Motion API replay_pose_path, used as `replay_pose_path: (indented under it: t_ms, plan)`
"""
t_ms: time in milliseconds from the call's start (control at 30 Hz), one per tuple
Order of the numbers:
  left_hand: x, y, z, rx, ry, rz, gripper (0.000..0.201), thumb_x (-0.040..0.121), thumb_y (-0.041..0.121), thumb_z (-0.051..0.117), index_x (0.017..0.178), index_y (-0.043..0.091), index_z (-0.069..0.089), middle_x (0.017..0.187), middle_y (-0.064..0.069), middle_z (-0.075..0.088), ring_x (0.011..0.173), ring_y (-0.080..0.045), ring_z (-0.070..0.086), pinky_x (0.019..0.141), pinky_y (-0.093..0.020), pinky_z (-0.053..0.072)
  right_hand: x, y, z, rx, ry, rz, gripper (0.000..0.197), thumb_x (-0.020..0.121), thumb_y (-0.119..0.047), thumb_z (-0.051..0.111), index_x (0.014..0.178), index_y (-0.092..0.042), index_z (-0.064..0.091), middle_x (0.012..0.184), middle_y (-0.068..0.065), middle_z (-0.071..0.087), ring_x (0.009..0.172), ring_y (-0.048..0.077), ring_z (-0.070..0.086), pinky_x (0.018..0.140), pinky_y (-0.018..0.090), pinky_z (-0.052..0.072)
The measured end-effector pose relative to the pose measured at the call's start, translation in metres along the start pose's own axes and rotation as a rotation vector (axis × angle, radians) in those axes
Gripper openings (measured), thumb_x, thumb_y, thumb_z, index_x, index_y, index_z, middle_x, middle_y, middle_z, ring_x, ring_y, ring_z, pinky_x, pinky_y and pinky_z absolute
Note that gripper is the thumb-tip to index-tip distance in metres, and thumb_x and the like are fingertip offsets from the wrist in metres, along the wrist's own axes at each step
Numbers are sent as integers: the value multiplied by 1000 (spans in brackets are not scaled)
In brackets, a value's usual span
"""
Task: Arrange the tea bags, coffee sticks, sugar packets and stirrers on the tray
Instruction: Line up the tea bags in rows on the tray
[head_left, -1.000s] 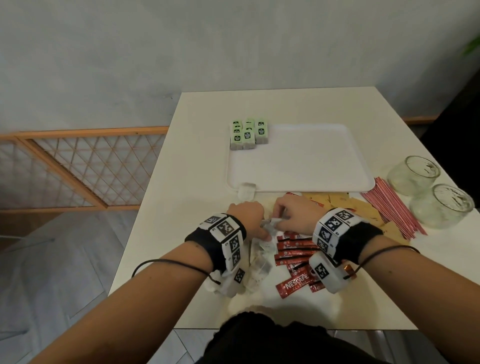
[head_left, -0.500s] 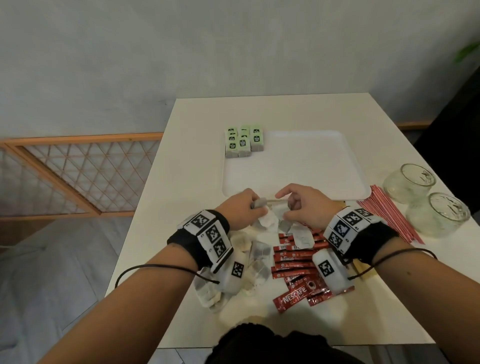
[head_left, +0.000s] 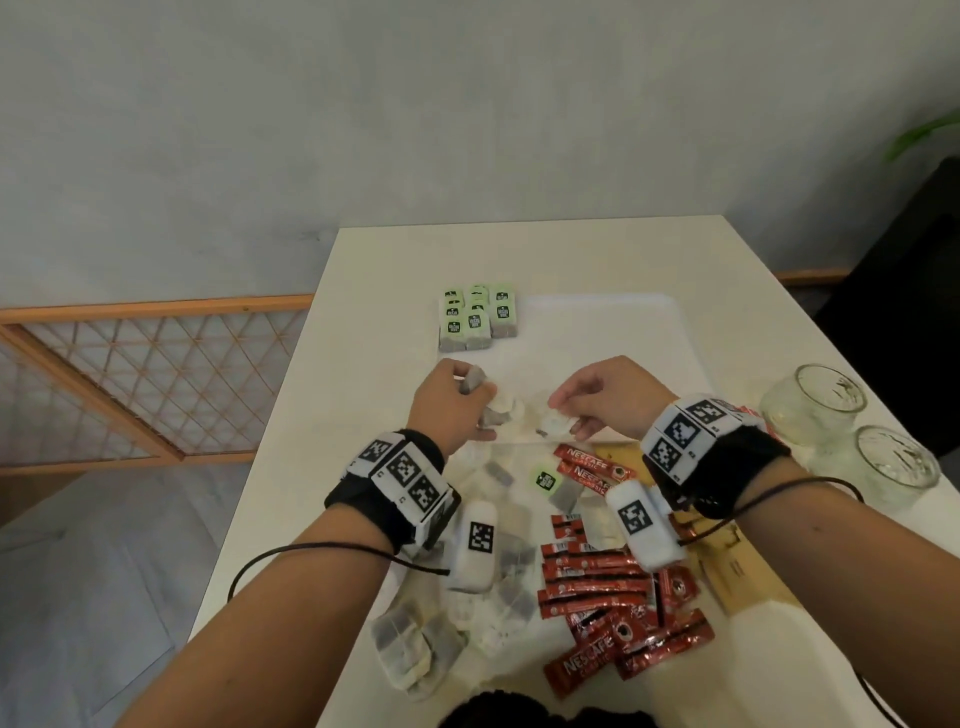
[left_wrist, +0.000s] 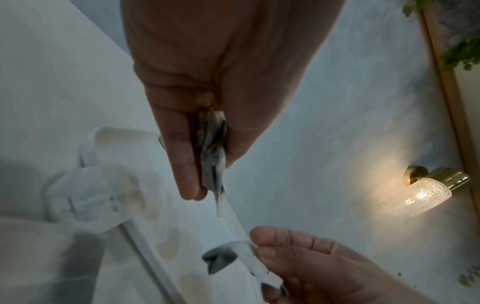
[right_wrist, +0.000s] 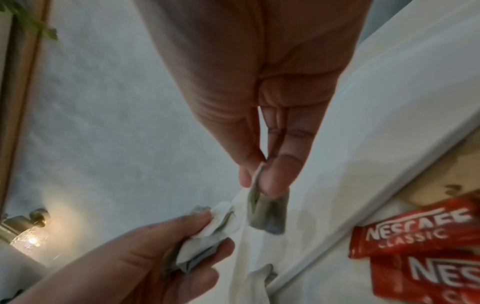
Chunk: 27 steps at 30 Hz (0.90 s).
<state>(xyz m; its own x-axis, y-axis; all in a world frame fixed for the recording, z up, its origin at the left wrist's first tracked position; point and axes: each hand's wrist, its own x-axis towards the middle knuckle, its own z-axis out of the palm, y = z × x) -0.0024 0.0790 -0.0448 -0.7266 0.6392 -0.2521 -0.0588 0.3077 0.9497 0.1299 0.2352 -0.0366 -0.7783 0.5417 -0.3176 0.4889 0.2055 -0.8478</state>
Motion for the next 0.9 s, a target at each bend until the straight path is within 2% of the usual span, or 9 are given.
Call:
replay_pose_path:
  t_ms: [133,233,333,467,567,700,800,833,900]
  plan:
    - [15,5,-9,37,49,-16,7,98,14,51,101,14,45,100,-16,67,54,-18,64,43,-25,47,21,-8,0,157,-52,102,7,84,0,70,90,2,74,90,18,72,62,19,69,73,30,61]
    - [32,7,-16,52,93,-41,11,97,17,49,108,13,49,101,-15,67,55,-17,61,42,-23,42,37,-13,-2,249,-151,145,21,82,0,72,101,10,69,94,22,73,75,19,73,76,26,60]
    - [46,7,-21,-14,104,-63,16,96,14,51,112,10,51,95,-11,66,61,-17,63,45,-25,48,54,-14,-2,125,-230,131,26,79,3,74,104,-2,71,96,14,75,91,21,72,84,26,58]
    - [66,5,-25,-153,89,-115,26,94,6,56,119,2,52,102,-17,67,69,-23,69,55,-31,59,89,-9,6,177,-91,166,25,83,0,72,105,8,65,83,20,72,70,22,72,69,28,61]
    - [79,2,-28,-219,95,-142,31,93,4,59,122,-1,49,110,-23,65,72,-26,72,63,-34,62,119,-6,8,121,44,157,29,82,-11,76,104,5,67,78,17,72,67,23,71,70,31,61]
    - [94,-2,-31,-273,99,-169,32,93,6,61,122,1,48,111,-22,66,71,-28,74,60,-33,62,148,-13,8,37,171,138,27,81,-17,78,102,-3,69,80,12,73,65,19,67,68,26,59]
    - [103,-5,-33,-286,106,-209,30,94,10,62,120,4,49,109,-20,67,70,-29,74,53,-32,60,163,-18,9,41,188,125,21,83,-14,76,101,-7,67,74,4,69,55,12,57,49,14,51]
    - [105,-6,-33,-276,107,-211,30,94,11,62,120,5,49,109,-19,67,69,-28,74,52,-31,59,168,-19,10,20,189,120,21,83,-15,76,100,-8,66,74,2,68,54,11,55,48,14,50]
    - [108,-10,-34,-271,113,-206,30,94,13,63,120,6,50,108,-17,68,71,-27,74,53,-31,59,176,-20,12,-63,176,87,22,82,-20,77,98,-10,67,80,7,70,60,13,58,59,23,54]
